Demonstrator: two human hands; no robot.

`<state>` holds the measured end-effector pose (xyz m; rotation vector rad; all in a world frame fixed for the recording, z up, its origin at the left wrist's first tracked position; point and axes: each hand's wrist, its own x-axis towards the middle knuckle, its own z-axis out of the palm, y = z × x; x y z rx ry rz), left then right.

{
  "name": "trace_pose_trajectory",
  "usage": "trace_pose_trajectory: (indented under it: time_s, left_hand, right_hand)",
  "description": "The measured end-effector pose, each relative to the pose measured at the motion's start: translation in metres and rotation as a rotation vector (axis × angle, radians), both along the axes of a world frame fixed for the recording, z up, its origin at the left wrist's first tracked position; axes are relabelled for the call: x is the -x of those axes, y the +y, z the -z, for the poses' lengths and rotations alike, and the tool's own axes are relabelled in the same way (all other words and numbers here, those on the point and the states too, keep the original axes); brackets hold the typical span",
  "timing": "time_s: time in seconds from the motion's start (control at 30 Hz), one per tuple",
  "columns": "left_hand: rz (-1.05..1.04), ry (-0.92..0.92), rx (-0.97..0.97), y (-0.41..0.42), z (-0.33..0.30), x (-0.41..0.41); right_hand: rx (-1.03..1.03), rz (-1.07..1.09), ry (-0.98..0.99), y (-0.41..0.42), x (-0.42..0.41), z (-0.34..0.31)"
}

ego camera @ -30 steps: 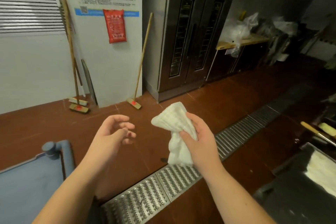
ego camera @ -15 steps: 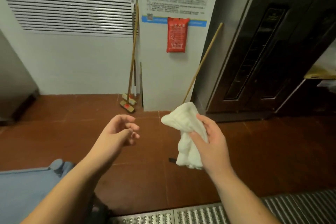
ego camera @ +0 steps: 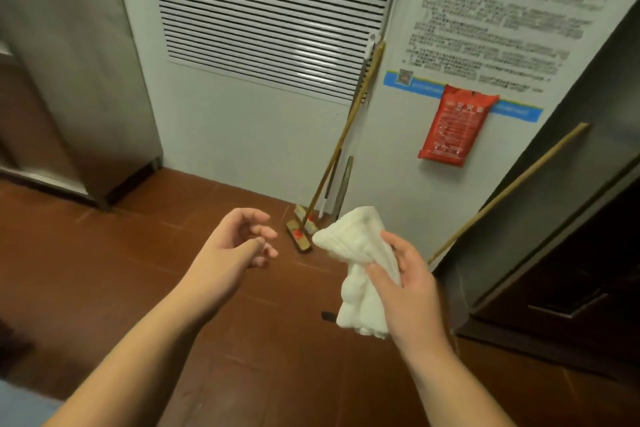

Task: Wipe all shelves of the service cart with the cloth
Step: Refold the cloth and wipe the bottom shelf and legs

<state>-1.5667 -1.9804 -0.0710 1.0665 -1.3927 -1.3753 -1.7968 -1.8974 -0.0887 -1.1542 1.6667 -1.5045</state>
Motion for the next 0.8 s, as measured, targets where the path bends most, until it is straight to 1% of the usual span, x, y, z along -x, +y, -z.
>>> trace_pose_trajectory:
  time_s: [0.2, 0.4, 0.53, 0.67, 0.8]
  left_hand:
    - [-0.201, 0.000, -0.044, -0.140, 0.003, -0.036]
    - [-0.350, 0.028, -0.134, -0.226, 0.025, -0.064]
    - [-0.529, 0.022, -0.171, -0.280, 0.045, -0.086]
    - [-0.745, 0.034, -0.184, -0.328, 0.057, -0.098]
    - [-0.950, 0.042, -0.220, -0.356, 0.057, -0.110]
  right_hand:
    - [-0.029, -0.159, 0.048, -0.159, -0.017, -0.010]
    - [-0.079, -0.340, 0.009, -0.289, -0.043, 0.013]
    - [-0.113, -0.499, 0.020, -0.390, -0.058, 0.031]
    - [-0.090, -0.732, -0.001, -0.492, -0.091, 0.037]
    - [-0.119, -1.002, 0.015, -0.564, -0.143, 0.031]
